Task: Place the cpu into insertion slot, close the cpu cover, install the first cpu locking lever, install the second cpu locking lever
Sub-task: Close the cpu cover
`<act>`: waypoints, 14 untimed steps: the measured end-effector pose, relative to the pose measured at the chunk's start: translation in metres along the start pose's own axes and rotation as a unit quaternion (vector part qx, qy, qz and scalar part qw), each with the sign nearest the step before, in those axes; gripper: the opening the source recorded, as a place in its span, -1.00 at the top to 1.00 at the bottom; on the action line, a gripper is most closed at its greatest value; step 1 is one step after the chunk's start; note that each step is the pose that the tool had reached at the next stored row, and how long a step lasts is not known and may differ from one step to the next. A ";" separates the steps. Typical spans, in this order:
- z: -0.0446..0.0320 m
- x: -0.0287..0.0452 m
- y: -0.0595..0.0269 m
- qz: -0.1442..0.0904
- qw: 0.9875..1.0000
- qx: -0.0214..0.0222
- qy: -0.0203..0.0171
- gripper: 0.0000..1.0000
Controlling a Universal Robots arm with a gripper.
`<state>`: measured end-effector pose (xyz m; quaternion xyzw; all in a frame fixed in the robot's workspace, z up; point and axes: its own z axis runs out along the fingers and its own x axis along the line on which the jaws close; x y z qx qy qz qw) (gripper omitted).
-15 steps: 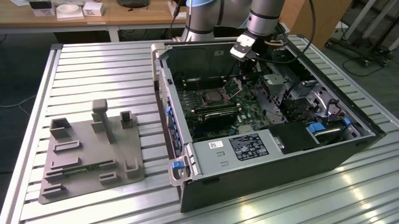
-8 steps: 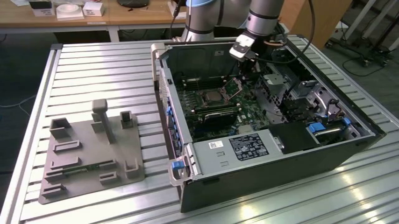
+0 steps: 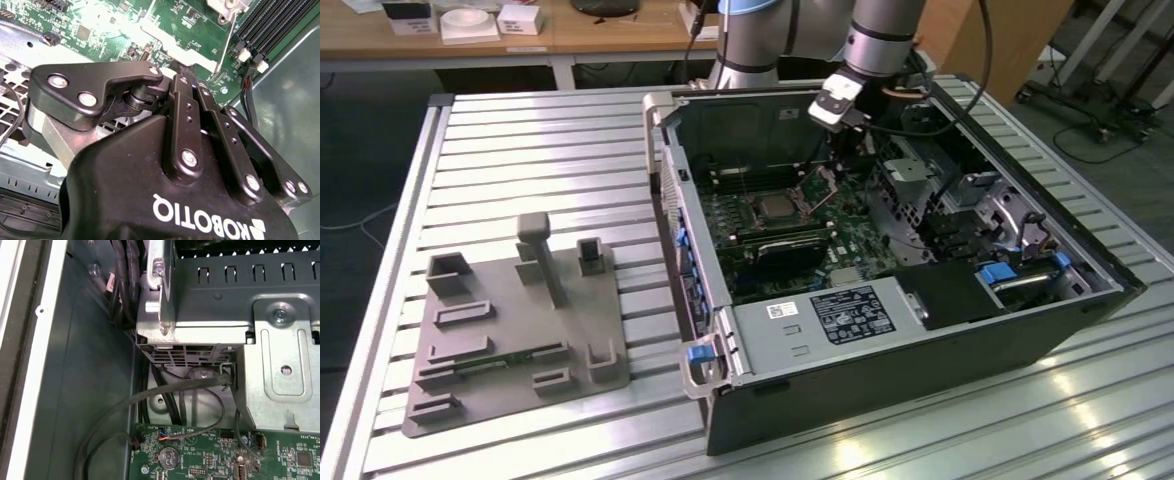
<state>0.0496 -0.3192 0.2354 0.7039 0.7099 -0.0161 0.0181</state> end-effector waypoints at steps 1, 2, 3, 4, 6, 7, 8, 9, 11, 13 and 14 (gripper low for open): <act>0.0000 0.0000 -0.0003 0.000 1.000 0.000 0.000 0.80; 0.0000 0.0000 -0.0006 0.000 1.000 0.000 0.000 0.80; 0.0000 0.0000 -0.0009 0.000 1.000 0.000 0.000 0.80; 0.0000 0.0000 -0.0012 0.000 1.000 0.000 0.000 0.80; 0.0000 0.0000 -0.0019 0.000 1.000 0.000 0.000 0.80; 0.0000 0.0000 -0.0021 0.000 1.000 0.000 0.000 0.80; 0.0000 0.0000 -0.0024 0.000 1.000 0.000 0.000 0.80; 0.0000 0.0000 -0.0027 0.000 1.000 0.000 0.000 0.80; 0.0000 0.0000 -0.0032 0.000 1.000 0.000 0.000 0.80; 0.0000 0.0000 -0.0036 0.000 1.000 0.000 0.000 0.80; 0.0000 0.0000 -0.0039 0.000 1.000 0.000 0.000 0.80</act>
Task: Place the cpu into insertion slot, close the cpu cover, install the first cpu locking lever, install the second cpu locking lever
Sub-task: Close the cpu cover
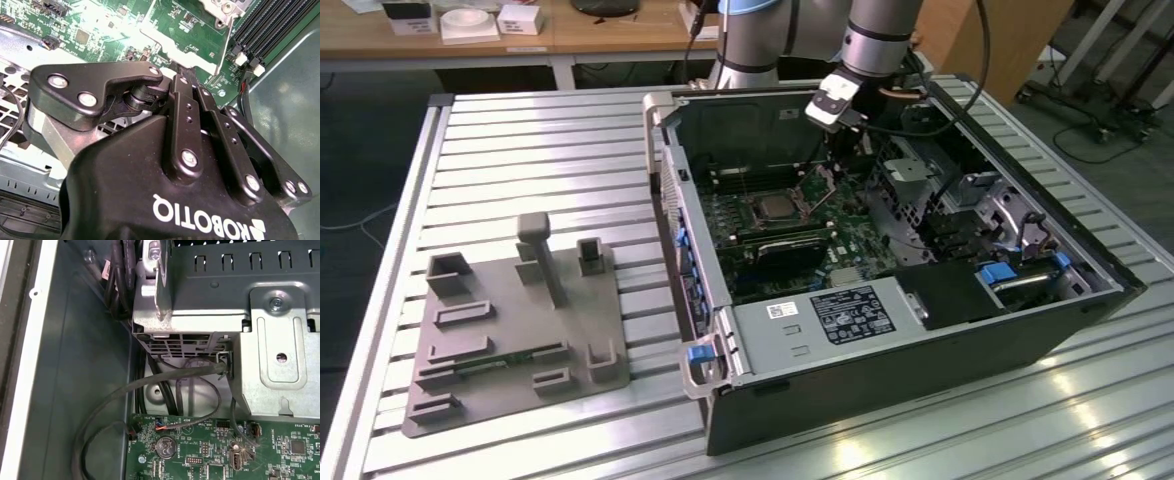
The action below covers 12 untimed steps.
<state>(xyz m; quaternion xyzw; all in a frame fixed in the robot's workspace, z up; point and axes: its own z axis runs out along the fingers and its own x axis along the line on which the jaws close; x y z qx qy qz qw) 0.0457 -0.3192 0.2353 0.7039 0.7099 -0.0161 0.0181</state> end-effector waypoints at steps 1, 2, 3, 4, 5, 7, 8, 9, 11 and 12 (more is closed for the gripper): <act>0.0000 0.0000 -0.0002 0.000 1.000 0.000 0.000 0.80; 0.0000 0.0000 -0.0004 0.000 1.000 0.000 0.000 0.80; 0.0000 0.0000 -0.0006 0.000 1.000 0.000 0.000 0.80; 0.0000 0.0000 -0.0009 0.000 1.000 0.000 0.000 0.80; 0.0000 0.0000 -0.0011 0.000 1.000 0.000 0.000 0.80; 0.0000 0.0000 -0.0017 0.000 1.000 0.000 0.000 0.80; 0.0000 0.0000 -0.0020 0.000 1.000 0.000 0.000 0.80; 0.0000 0.0000 -0.0023 0.000 1.000 0.000 0.000 0.80; 0.0000 0.0000 -0.0028 0.000 1.000 0.000 0.000 0.80; 0.0000 0.0000 -0.0031 0.000 1.000 0.000 0.000 0.80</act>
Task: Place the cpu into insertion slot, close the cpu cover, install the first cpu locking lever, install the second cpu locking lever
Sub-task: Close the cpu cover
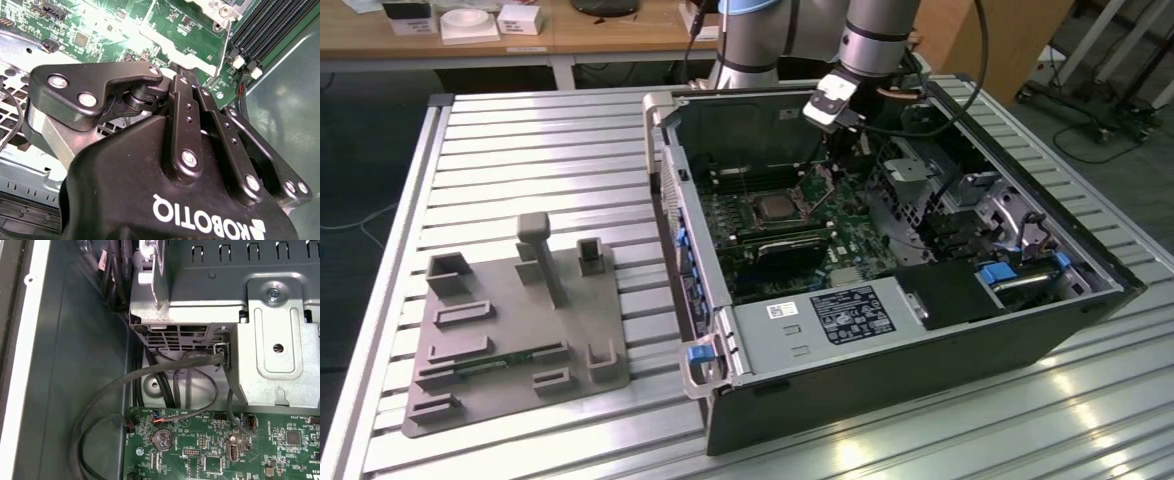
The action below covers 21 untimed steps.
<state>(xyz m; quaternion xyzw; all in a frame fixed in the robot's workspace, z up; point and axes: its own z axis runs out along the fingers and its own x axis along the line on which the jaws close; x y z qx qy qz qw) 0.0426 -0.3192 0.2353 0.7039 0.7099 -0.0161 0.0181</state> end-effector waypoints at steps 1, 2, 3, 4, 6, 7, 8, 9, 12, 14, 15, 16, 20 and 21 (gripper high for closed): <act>0.0000 0.0000 -0.0003 0.000 1.000 0.000 0.000 0.80; 0.0000 0.0000 -0.0006 0.000 1.000 0.000 0.000 0.80; 0.0000 0.0000 -0.0010 0.000 1.000 0.000 0.000 0.80; 0.0000 0.0000 -0.0014 0.000 1.000 0.000 0.000 0.80; 0.0000 0.0000 -0.0021 0.000 1.000 0.000 0.000 0.80; 0.0000 0.0000 -0.0024 0.000 1.000 0.000 0.000 0.80; 0.0000 0.0000 -0.0027 0.000 1.000 0.000 0.000 0.80; 0.0000 0.0000 -0.0030 0.000 1.000 0.000 0.000 0.80; 0.0000 0.0000 -0.0036 0.000 1.000 0.000 0.000 0.80; 0.0000 0.0000 -0.0041 0.000 1.000 0.000 0.000 0.80; 0.0000 0.0000 -0.0044 0.000 1.000 0.000 0.000 0.80; 0.0000 0.0000 -0.0048 0.000 1.000 0.000 0.000 0.80; 0.0000 0.0001 -0.0070 0.000 1.000 0.000 0.000 0.80; 0.0000 0.0001 -0.0079 0.000 1.000 0.000 0.000 0.80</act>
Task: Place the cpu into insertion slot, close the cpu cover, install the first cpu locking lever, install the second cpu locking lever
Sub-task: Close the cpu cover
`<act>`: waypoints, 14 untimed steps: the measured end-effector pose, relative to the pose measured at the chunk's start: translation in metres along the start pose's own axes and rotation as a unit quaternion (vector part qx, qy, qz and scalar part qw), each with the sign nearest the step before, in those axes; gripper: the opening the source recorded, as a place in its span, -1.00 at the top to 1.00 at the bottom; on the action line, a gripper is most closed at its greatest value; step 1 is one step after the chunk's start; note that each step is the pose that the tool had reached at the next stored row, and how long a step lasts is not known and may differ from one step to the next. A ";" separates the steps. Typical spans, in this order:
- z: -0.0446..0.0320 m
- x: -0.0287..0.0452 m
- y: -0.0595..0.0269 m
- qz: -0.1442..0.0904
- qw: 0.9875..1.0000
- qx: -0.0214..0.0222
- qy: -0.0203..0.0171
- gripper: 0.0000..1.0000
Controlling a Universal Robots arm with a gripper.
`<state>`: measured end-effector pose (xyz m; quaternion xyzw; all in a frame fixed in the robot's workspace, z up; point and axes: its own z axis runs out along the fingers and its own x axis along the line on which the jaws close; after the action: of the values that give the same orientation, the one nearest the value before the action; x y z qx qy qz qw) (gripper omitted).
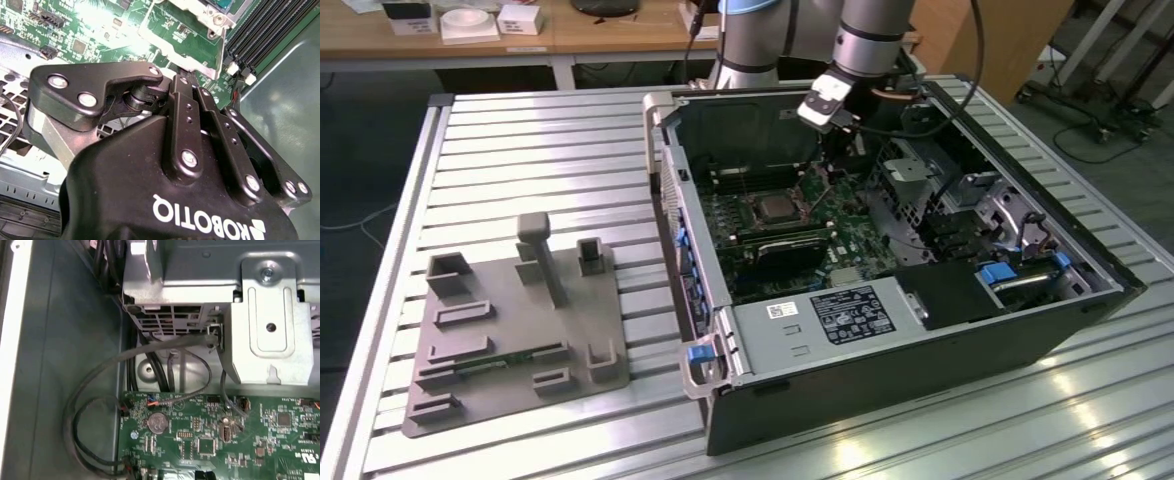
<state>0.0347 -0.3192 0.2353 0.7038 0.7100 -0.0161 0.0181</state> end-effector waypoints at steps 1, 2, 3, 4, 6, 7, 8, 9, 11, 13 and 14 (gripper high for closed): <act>0.0000 0.0000 -0.0010 0.000 1.000 0.000 0.000 0.80; 0.0000 0.0000 -0.0019 0.000 1.000 0.000 0.000 0.80; 0.0000 0.0000 -0.0027 0.000 1.000 0.000 0.000 0.80; 0.0000 0.0000 -0.0035 0.000 1.000 0.000 0.000 0.80; 0.0000 0.0000 -0.0053 0.000 1.000 0.000 0.000 0.80; 0.0000 0.0000 -0.0062 0.000 1.000 0.000 0.000 0.80; 0.0000 0.0001 -0.0071 0.000 1.000 0.000 0.000 0.80; 0.0000 0.0001 -0.0081 0.000 1.000 0.000 0.000 0.80; 0.0000 0.0001 -0.0099 0.000 1.000 0.000 0.000 0.80; 0.0000 0.0001 -0.0120 0.000 1.000 0.000 0.000 0.80; 0.0000 0.0001 -0.0131 0.000 1.000 0.000 0.000 0.80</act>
<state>0.0217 -0.3192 0.2353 0.7039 0.7099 -0.0161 0.0181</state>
